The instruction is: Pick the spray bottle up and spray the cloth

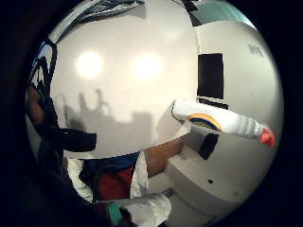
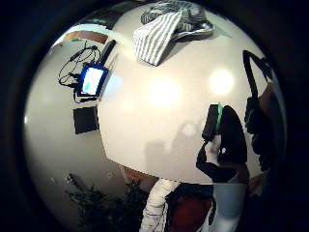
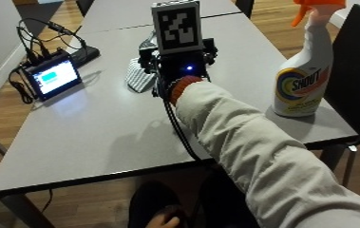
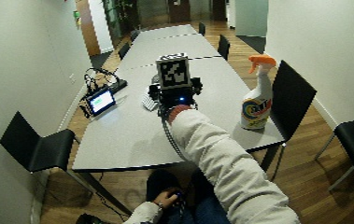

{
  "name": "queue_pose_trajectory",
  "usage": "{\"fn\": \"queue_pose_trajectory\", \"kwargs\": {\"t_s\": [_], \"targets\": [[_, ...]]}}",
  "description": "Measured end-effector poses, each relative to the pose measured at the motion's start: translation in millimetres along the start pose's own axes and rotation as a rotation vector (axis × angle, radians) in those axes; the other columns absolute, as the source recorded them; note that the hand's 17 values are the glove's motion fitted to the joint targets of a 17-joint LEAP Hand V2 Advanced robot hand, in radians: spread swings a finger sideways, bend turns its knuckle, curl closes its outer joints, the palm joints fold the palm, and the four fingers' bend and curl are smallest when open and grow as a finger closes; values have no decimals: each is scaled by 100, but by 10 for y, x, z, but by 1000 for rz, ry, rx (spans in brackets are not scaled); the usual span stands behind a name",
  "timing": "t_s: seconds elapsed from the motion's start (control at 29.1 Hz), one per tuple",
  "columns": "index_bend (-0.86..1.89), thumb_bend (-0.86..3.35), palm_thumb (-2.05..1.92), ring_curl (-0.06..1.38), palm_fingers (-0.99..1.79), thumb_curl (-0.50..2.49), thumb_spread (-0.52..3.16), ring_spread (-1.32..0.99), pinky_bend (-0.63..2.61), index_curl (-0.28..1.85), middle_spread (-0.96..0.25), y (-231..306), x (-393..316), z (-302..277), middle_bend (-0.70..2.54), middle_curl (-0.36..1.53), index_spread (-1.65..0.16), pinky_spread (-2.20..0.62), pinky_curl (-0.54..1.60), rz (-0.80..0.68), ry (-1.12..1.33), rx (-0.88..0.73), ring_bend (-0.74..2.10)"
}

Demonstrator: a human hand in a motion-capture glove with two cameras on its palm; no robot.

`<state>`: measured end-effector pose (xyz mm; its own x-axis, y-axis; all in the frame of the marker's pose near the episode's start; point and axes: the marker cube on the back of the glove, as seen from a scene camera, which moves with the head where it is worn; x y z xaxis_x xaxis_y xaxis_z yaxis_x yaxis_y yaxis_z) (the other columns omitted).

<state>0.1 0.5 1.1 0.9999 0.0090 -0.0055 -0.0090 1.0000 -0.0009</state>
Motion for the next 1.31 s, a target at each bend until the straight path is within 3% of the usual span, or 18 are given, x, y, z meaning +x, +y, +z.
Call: {"fn": "queue_pose_trajectory", "kwargs": {"t_s": [0.31,0.76,1.0,1.14,1.31], "targets": [[27,45,69,30,141,22,74,-14,87,23,-9,6,-11,0,54,26,-12,-18,30,-10,7,-16,77],[32,38,73,40,128,32,98,-15,88,35,-10,129,-88,-6,63,38,-15,-21,41,-30,-66,37,80],[40,33,78,39,93,37,95,-11,51,42,-7,447,129,-64,65,42,-16,-16,35,-132,-371,187,63],[42,32,84,40,72,39,94,-9,30,46,-6,815,677,-123,63,43,-16,-7,32,-261,-853,403,56],[36,30,93,38,85,43,87,-11,32,43,-6,1136,1079,-200,54,41,-17,-7,31,-293,-1170,674,55]]}}
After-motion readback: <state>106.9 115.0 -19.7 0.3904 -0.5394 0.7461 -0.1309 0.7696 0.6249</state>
